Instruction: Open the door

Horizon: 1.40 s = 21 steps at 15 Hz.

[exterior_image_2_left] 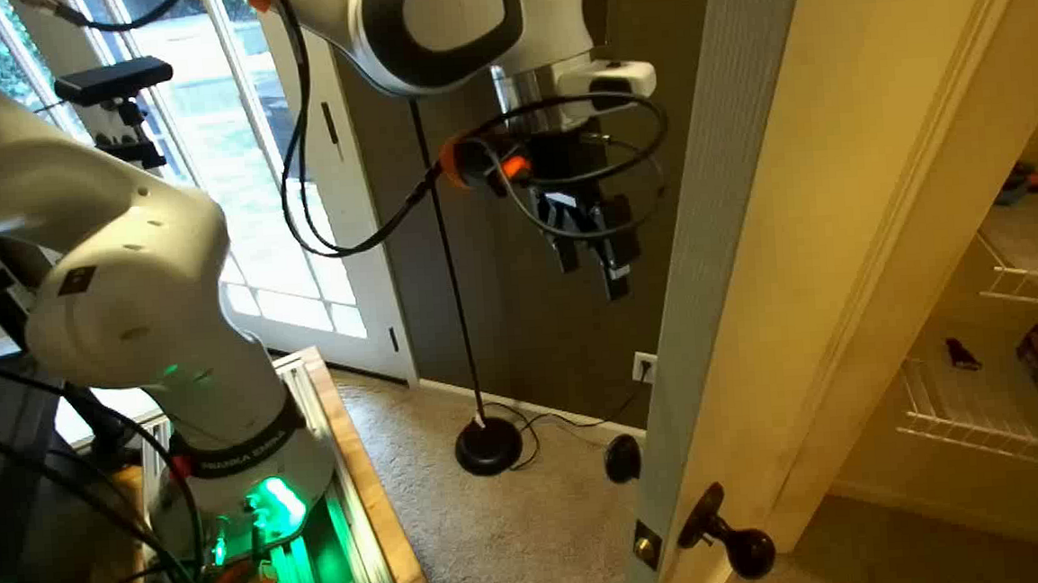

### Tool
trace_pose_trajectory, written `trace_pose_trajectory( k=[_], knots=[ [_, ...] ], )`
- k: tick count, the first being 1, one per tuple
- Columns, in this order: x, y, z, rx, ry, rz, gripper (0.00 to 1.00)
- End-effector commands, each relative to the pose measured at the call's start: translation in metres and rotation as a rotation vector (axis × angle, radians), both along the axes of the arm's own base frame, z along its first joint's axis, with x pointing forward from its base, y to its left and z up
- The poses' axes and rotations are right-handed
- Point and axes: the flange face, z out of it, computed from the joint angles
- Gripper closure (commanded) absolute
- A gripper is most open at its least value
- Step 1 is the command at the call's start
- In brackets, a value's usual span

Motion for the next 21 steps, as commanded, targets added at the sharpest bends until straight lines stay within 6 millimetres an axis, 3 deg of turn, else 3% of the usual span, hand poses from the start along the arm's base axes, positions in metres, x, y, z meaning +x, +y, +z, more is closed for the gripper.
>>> trace_pose_trajectory(
  k=[1, 16, 21],
  knots=[
    [0.000, 0.000, 0.001, 0.000, 0.001, 0.000, 0.00],
    [0.000, 0.000, 0.001, 0.000, 0.001, 0.000, 0.00],
    [-0.039, -0.020, 0.015, 0.083, 0.028, -0.187, 0.00]
  ],
)
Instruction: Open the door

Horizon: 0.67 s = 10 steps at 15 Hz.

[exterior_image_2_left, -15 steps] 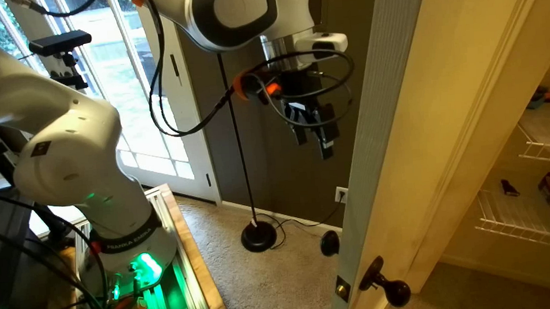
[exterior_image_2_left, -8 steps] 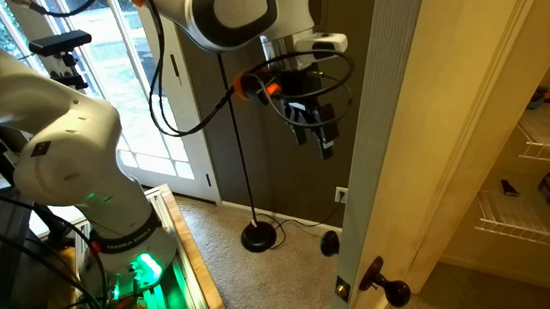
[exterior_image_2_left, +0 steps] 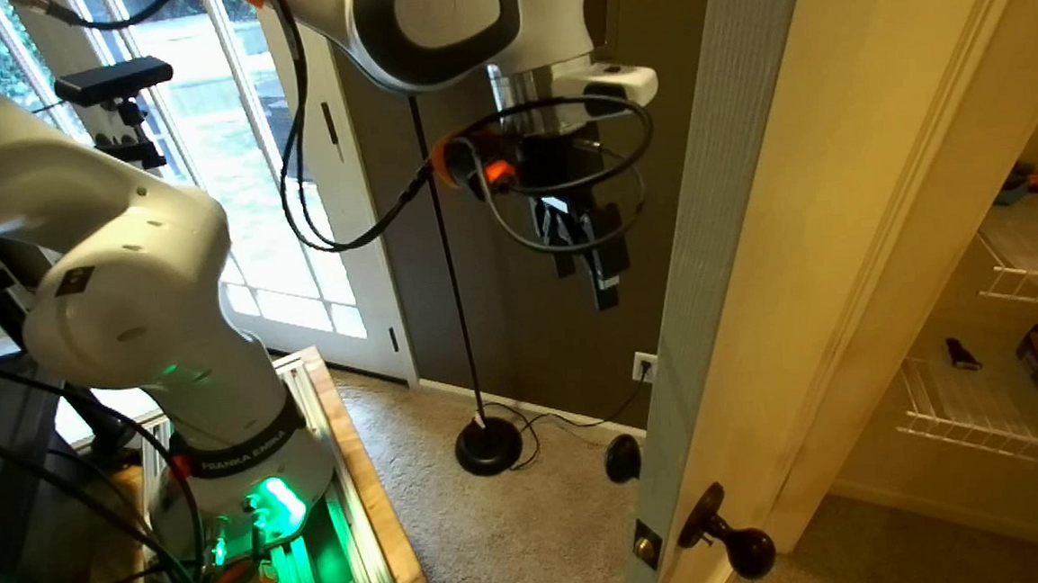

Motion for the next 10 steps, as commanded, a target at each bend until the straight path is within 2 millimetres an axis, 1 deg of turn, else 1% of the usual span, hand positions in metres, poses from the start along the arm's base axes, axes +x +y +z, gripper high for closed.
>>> trace_pose_trajectory(
  k=[1, 3, 6, 10],
  knots=[
    [-0.037, -0.016, 0.017, 0.080, 0.011, -0.143, 0.00],
    [-0.059, -0.027, 0.027, 0.131, 0.043, -0.228, 0.00],
    [-0.092, -0.038, 0.039, 0.152, 0.052, -0.348, 0.00],
    [-0.124, -0.062, 0.064, 0.181, 0.020, -0.507, 0.00]
  ],
)
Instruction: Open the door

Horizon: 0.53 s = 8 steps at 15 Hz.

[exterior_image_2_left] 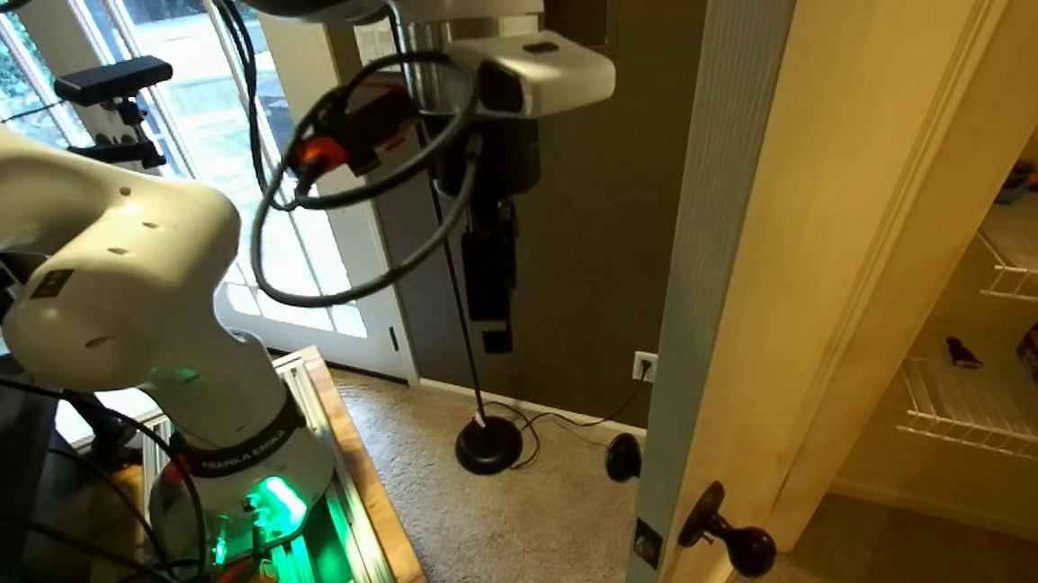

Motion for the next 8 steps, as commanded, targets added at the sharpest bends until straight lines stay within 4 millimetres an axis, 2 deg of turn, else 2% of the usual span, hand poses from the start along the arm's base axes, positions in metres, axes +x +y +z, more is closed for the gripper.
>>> trace_pose_trajectory(
  k=[1, 4, 8],
  knots=[
    [-0.031, -0.016, 0.026, 0.037, -0.036, -0.133, 0.00],
    [-0.046, -0.038, 0.045, 0.044, -0.089, -0.235, 0.00],
    [-0.056, -0.069, 0.064, 0.046, -0.151, -0.348, 0.00]
  ],
)
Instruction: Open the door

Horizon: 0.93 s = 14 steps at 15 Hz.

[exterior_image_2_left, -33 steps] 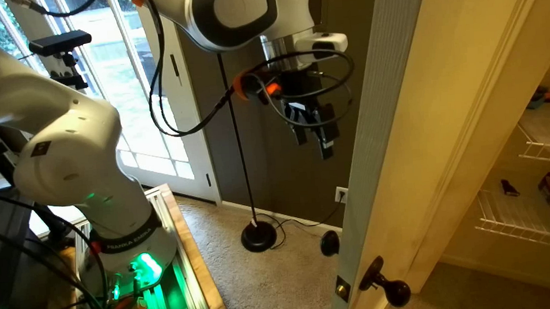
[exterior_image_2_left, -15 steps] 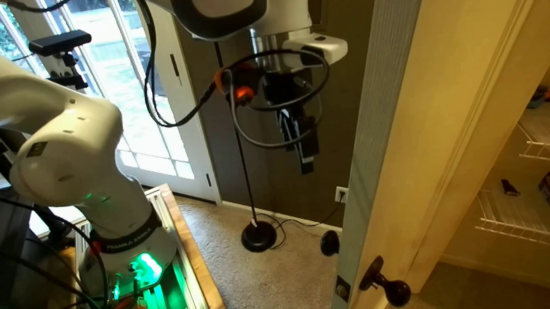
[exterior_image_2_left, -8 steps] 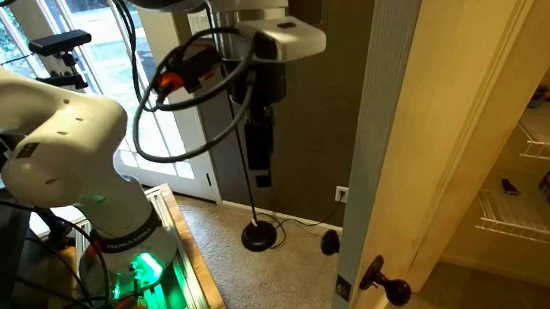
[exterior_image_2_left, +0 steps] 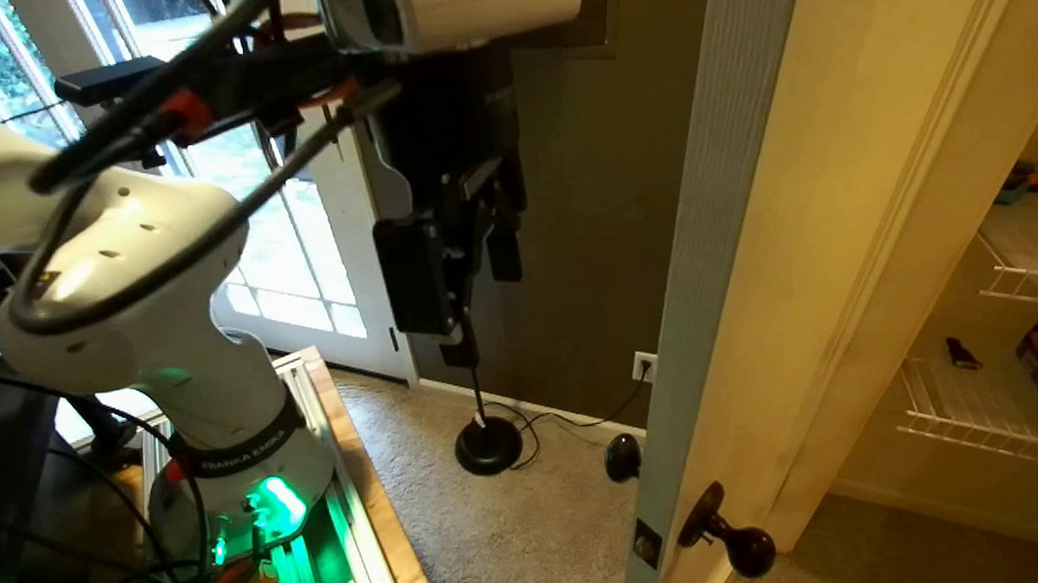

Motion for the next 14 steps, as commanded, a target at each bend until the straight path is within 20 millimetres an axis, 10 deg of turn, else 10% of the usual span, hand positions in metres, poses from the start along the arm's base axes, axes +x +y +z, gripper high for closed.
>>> trace_pose_trajectory(
  k=[1, 14],
  knots=[
    [-0.007, -0.025, 0.020, 0.027, -0.058, -0.108, 0.00],
    [-0.038, -0.114, 0.065, 0.151, -0.301, -0.316, 0.00]
  ],
)
